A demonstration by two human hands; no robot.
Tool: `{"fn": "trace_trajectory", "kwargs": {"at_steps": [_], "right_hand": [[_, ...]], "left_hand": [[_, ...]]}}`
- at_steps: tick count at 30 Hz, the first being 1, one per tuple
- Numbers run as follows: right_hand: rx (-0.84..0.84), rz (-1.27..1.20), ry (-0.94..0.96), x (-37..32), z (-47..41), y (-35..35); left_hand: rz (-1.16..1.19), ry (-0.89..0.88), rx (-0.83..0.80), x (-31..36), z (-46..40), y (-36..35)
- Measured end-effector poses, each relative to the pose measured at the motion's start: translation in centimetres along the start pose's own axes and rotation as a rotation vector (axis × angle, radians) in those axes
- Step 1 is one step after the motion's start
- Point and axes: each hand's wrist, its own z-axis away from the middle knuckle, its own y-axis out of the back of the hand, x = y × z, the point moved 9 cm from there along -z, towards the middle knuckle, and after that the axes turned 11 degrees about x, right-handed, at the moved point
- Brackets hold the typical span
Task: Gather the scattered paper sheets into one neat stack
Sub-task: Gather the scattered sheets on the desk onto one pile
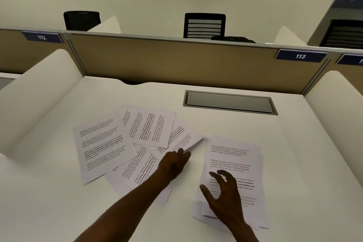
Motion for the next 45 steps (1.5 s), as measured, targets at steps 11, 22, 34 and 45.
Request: {"fn": "trace_trajectory", "kwargs": {"at_steps": [11, 22, 34, 45], "right_hand": [[-0.286, -0.778, -0.860, -0.3, -3.2, -4.1], [-0.388, -0.507, -0.760, 5.9, -7.4, 1.5], [0.058, -0.178, -0.767, 12.9, -2.3, 8.0], [-0.085, 0.374, -0.502, 12.3, -1.2, 6.8]], "left_hand": [[0.201, -0.036, 0.383, 2.6, 3.4, 5.6], [0.248, -0.606, 0.244, 12.1, 10.6, 1.9], [0.526, 0.027, 0.082, 7.9, 9.9, -0.9], [0.492, -0.002, -0.057, 9.2, 10.7, -4.1]]}}
